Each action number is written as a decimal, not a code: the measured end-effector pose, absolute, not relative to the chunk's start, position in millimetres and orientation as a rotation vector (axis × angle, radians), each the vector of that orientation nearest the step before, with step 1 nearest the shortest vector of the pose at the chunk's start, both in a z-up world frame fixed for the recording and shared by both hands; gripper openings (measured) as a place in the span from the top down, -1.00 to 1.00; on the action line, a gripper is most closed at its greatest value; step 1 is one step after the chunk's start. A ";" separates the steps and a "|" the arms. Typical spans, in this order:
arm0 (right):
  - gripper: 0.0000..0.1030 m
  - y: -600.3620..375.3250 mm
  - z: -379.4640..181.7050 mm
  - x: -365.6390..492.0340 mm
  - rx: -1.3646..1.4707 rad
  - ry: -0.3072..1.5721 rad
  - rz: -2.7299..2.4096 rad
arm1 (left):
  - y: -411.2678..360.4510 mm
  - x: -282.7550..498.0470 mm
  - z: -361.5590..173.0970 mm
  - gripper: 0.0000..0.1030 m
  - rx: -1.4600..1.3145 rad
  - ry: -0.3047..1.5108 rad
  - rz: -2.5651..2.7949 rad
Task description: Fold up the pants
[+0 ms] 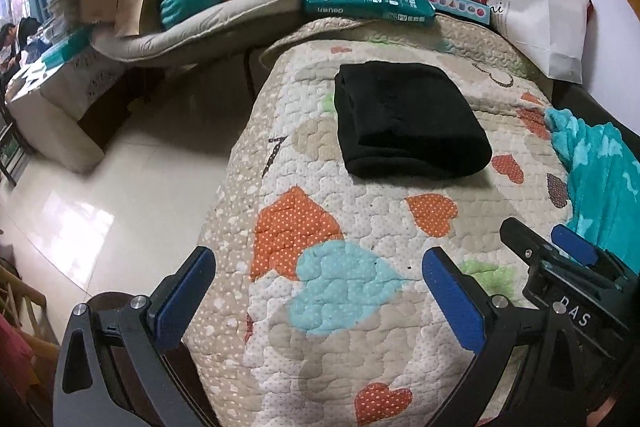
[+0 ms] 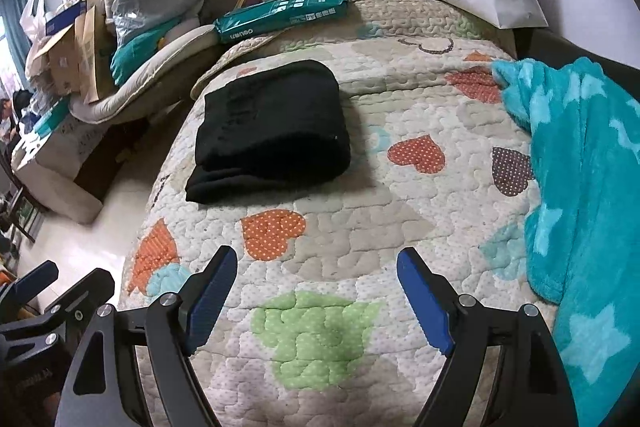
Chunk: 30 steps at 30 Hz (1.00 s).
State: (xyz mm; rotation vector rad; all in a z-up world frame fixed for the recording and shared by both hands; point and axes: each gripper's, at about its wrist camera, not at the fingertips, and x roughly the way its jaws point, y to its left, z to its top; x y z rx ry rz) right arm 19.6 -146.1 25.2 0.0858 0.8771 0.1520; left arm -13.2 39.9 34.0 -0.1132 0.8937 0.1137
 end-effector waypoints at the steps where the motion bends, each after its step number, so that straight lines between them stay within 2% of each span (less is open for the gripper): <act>1: -0.68 -145.3 24.3 19.8 0.080 0.879 0.152 | 40.7 -12.7 32.7 -1.00 -0.118 0.899 0.111; 30: -0.72 -126.4 5.8 20.4 -0.003 0.930 0.168 | 52.2 -1.4 6.1 -1.00 -0.187 0.986 0.103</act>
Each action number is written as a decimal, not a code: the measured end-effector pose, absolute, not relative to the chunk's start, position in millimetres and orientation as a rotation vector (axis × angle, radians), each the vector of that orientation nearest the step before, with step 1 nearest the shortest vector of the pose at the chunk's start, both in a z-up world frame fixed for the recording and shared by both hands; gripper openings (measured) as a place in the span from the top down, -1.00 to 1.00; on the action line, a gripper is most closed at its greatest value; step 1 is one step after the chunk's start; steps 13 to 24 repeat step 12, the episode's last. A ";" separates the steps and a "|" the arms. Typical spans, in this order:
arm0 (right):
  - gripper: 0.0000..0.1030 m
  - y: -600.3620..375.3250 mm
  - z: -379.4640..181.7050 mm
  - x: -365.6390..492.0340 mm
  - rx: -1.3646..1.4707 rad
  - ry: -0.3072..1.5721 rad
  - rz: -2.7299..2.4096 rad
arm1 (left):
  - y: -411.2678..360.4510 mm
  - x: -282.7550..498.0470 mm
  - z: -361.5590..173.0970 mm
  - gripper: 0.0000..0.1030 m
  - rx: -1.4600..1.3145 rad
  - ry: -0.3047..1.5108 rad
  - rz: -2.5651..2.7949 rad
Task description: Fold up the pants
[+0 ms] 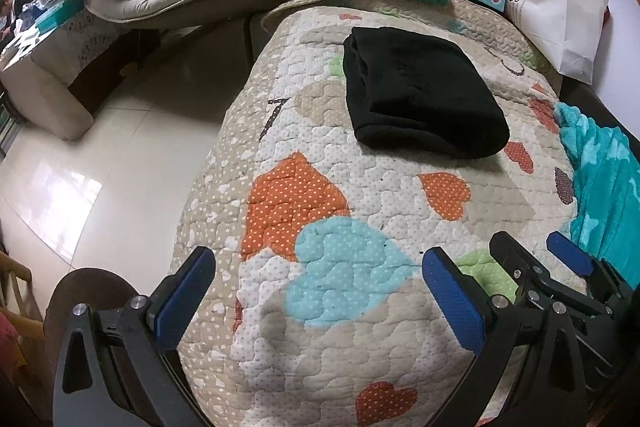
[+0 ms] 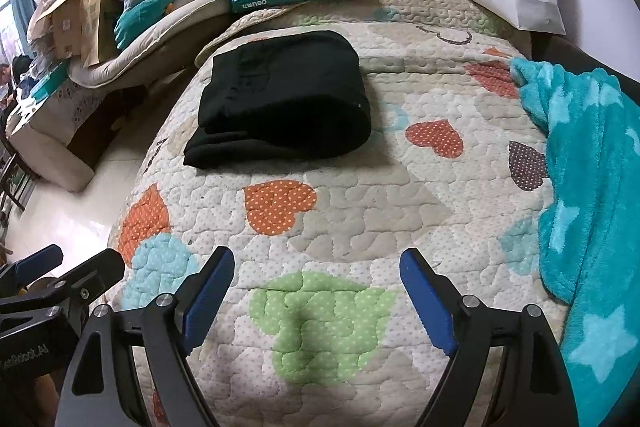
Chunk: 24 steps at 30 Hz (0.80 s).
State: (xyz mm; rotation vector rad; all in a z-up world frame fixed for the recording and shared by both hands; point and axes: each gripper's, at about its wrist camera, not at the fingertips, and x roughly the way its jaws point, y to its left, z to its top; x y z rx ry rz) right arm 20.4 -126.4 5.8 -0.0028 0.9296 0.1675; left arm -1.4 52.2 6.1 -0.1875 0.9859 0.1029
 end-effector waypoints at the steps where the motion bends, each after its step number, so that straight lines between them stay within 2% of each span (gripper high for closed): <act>1: -0.72 -125.9 5.6 20.1 -0.005 0.930 0.168 | 51.8 -1.4 6.0 -1.00 -0.185 0.985 0.104; 24: -0.74 -124.5 2.9 19.6 -0.004 0.941 0.170 | 53.0 -2.5 4.9 -1.00 -0.184 0.980 0.104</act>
